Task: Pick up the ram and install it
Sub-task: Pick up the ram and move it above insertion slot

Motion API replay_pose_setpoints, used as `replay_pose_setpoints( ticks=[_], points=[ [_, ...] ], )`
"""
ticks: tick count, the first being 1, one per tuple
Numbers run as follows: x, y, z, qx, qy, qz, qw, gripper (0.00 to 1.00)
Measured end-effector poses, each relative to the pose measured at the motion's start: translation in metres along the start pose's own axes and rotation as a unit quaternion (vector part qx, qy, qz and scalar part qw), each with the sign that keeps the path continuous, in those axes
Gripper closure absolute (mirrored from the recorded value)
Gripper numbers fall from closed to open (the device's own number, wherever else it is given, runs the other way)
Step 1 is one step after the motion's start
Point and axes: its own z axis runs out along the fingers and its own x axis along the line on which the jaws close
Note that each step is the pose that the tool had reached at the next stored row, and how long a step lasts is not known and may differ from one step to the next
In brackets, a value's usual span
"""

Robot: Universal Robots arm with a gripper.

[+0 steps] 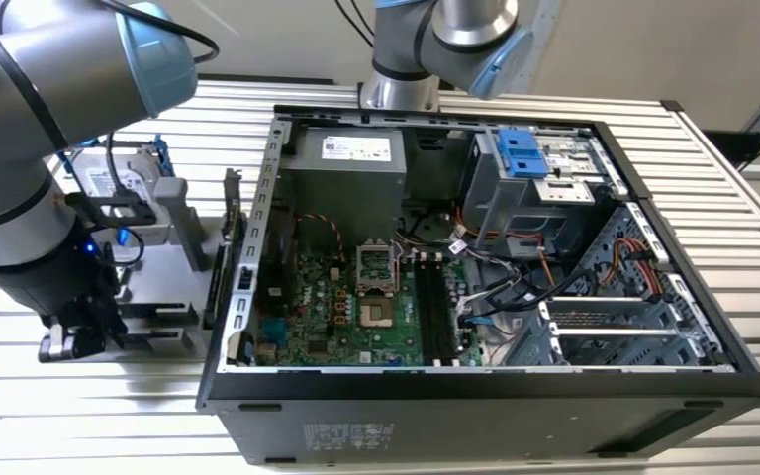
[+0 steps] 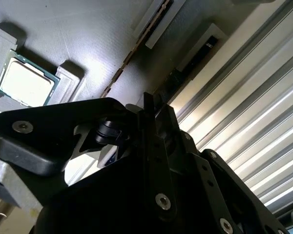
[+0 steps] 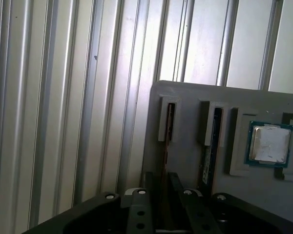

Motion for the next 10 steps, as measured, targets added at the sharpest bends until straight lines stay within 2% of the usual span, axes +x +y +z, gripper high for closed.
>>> replay_pose_setpoints(
  ticks=[4, 5, 10],
  points=[
    [0.0000, 0.0000, 0.0000, 0.0002, 0.0000, 0.000, 1.0000, 0.00],
    [0.0000, 0.0000, 0.0000, 0.0003, 0.0000, 0.000, 1.0000, 1.00],
    [0.0000, 0.0000, 0.0000, 0.0005, 0.0001, 0.000, 1.0000, 1.00]
  ],
)
